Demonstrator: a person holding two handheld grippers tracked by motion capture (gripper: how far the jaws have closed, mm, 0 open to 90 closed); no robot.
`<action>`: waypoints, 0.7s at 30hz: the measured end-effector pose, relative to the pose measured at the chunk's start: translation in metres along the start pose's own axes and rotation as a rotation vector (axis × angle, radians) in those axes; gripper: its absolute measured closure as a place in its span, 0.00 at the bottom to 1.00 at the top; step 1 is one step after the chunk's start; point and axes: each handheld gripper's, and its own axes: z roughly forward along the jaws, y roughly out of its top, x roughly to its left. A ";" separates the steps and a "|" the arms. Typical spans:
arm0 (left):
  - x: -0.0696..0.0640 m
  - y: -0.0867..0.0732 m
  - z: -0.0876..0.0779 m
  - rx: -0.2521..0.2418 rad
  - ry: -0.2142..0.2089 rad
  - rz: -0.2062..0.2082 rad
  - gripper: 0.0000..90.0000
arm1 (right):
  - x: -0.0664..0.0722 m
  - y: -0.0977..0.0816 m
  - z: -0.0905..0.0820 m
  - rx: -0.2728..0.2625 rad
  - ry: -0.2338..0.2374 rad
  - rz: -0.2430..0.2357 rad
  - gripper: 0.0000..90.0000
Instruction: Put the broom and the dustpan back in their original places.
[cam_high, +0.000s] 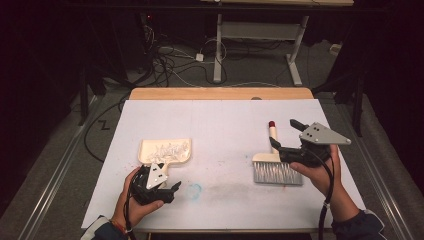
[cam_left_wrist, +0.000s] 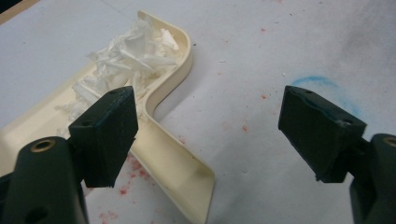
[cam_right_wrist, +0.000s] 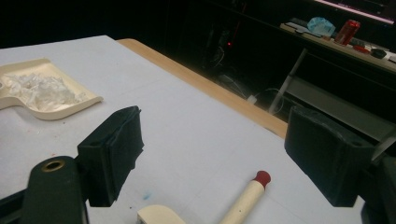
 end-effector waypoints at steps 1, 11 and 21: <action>0.000 0.000 0.000 0.000 -0.001 0.000 0.22 | 0.001 0.000 -0.001 -0.001 0.000 -0.002 0.22; 0.000 0.000 0.000 0.000 -0.003 0.002 0.22 | 0.004 -0.005 -0.012 0.006 0.004 -0.025 0.22; -0.001 0.001 0.001 0.004 -0.003 0.006 0.22 | 0.004 -0.012 -0.025 0.013 0.002 -0.039 0.22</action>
